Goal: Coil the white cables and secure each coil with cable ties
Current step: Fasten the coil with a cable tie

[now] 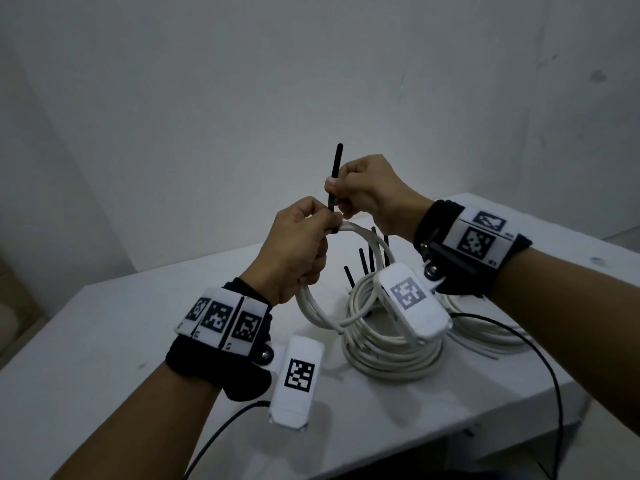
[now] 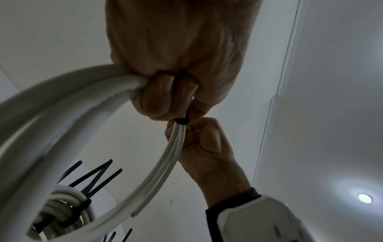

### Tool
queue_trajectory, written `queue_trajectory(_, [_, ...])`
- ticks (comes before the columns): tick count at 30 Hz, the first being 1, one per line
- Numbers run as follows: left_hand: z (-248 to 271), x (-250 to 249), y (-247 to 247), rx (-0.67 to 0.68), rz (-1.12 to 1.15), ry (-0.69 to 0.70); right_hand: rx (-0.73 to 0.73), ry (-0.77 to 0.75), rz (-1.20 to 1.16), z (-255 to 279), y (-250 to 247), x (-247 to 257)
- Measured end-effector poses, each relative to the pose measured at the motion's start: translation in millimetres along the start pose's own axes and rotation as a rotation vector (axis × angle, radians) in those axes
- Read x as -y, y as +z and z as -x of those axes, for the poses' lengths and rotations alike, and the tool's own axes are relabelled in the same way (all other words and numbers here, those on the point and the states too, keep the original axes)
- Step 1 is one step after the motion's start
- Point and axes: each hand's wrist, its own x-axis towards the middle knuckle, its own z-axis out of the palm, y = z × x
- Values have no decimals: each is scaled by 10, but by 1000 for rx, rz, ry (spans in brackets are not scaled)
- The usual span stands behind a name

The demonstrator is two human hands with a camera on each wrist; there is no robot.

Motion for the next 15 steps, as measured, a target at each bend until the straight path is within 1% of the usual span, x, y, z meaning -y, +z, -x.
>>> queue_trajectory(2, [-1,-8,-36,17,-9,-25,50,0,-4,29,-50,2])
queue_trajectory(4, [-2,-8,-77,27,-6,-55,87,-23,108,81,-100,-14])
queue_trajectory(5, [-6,-7,-101,21,4,-63,78,-44,193,109,-116,-36])
queue_trajectory(7, [-21,2,-155,-11,38,-67,-2,-107,331,196,-132,-116])
queue_trajectory(9, [-49,2,-210,-51,67,-62,-113,-185,400,326,-157,-216])
queue_trajectory(10, [-59,3,-237,-72,76,-60,-146,-209,427,406,-171,-258])
queue_trajectory(12, [-70,3,-285,-101,94,-55,-151,-221,470,552,-193,-330])
queue_trajectory(15, [-68,23,-298,-116,106,-51,-135,-166,479,651,-174,-405])
